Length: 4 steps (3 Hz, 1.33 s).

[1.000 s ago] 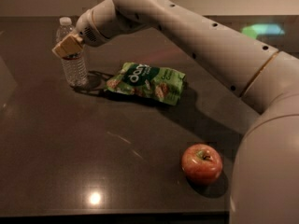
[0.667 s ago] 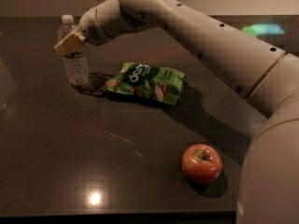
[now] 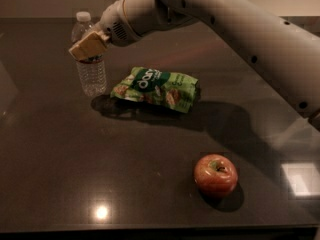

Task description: Move water bottle near apple

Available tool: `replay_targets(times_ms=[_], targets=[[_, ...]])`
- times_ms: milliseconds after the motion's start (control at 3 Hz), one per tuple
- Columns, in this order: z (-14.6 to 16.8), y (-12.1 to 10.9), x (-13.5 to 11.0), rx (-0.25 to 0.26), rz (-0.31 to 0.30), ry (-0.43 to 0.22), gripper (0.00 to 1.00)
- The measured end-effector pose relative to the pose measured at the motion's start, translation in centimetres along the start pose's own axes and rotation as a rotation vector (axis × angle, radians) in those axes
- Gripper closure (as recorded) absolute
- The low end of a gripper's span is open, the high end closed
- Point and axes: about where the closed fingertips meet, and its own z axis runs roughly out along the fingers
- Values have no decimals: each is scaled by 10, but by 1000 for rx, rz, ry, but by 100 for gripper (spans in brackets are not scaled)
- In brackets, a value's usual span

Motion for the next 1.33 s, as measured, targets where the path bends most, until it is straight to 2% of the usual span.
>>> replay_targets(times_ms=[333, 667, 1000, 1333], targets=[[-39, 24, 11, -22, -7, 18, 100], [-84, 41, 34, 10, 6, 48, 100], [-128, 55, 60, 65, 30, 71, 100], [-164, 70, 84, 105, 54, 76, 100]])
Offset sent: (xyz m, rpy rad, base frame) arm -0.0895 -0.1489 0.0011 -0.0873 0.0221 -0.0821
